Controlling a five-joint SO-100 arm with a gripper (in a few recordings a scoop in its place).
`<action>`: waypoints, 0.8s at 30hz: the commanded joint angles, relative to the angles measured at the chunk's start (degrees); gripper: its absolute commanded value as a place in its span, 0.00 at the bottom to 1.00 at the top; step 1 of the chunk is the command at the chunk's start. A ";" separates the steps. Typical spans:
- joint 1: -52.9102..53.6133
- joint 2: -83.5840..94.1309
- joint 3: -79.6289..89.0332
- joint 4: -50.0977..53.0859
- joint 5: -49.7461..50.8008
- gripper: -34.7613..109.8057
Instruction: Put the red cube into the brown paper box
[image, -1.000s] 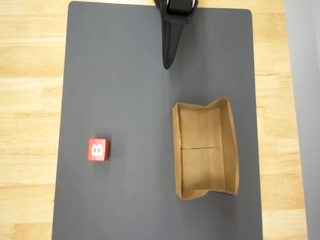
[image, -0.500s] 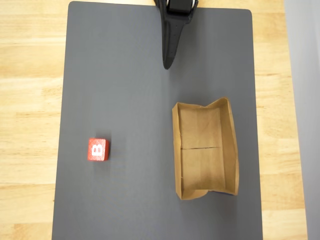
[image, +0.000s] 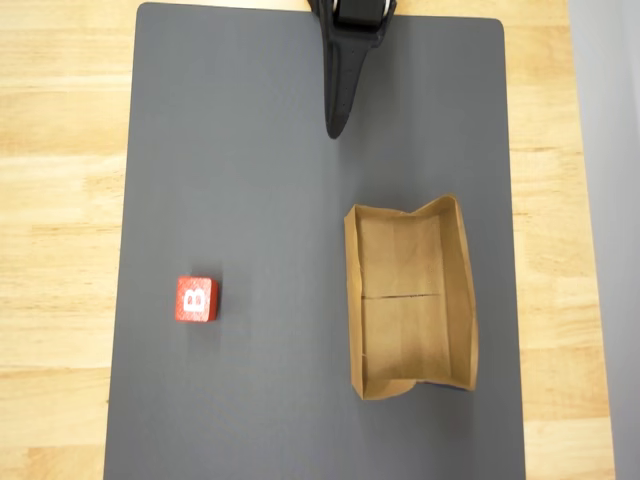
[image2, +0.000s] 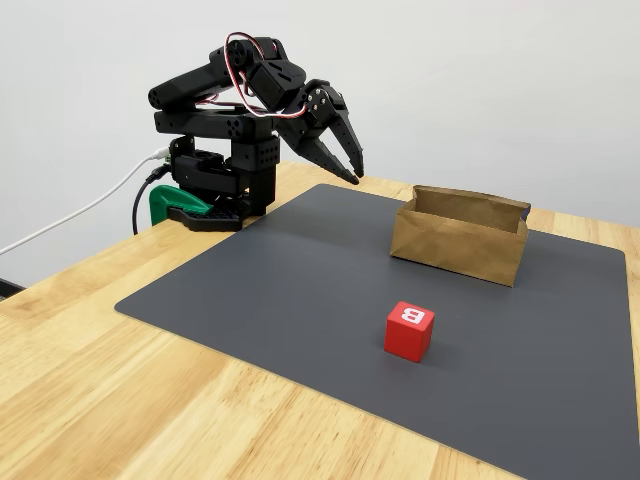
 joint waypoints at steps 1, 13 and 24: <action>0.53 -0.18 -0.09 0.44 -0.44 0.24; 0.53 -0.18 -0.09 0.44 -0.44 0.24; -0.79 -0.18 -0.09 0.62 -2.11 0.24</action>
